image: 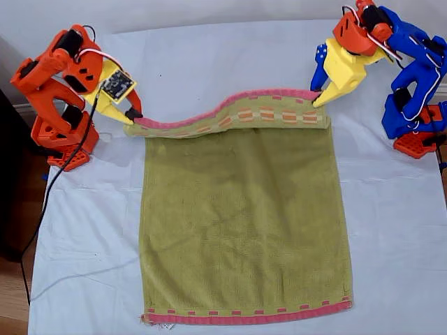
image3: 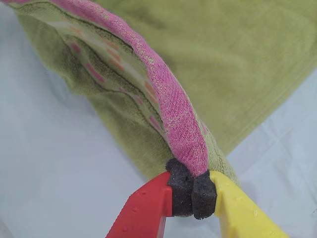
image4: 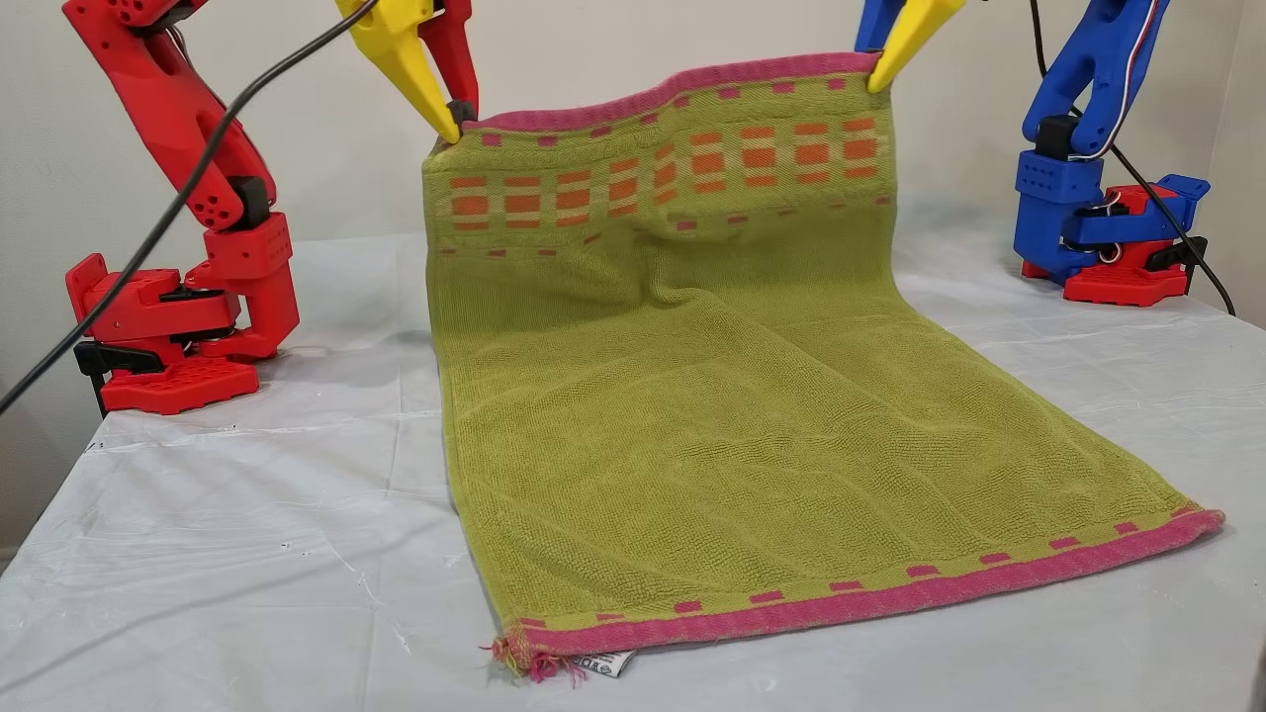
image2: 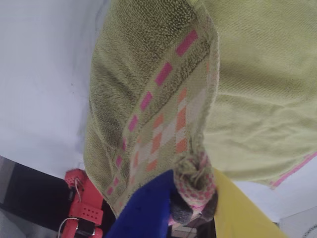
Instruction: Fold the towel.
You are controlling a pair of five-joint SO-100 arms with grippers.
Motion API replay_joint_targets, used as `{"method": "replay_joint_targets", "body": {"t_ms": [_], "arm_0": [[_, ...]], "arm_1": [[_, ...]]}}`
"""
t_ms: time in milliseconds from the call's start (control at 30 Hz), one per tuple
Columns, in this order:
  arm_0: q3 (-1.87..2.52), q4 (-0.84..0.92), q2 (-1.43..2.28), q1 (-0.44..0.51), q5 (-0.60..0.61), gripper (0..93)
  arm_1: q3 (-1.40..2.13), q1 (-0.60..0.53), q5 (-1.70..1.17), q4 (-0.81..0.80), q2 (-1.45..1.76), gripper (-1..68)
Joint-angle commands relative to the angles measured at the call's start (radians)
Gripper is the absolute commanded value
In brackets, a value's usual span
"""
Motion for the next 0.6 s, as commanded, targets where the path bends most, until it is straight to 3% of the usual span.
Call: {"method": "replay_joint_targets", "body": {"t_ms": [0, 200, 567], "arm_0": [[0.069, -0.098, 0.078, 0.109, -0.046, 0.0], [0.080, -0.230, -0.072, 0.245, -0.078, 0.0], [0.020, -0.337, -0.225, 0.400, -0.155, 0.0]], "arm_1": [[-0.049, -0.066, 0.038, -0.003, 0.006, 0.1], [-0.121, -0.202, 0.132, -0.003, -0.063, 0.1], [-0.259, -0.383, 0.287, -0.003, -0.256, 0.1]]}}
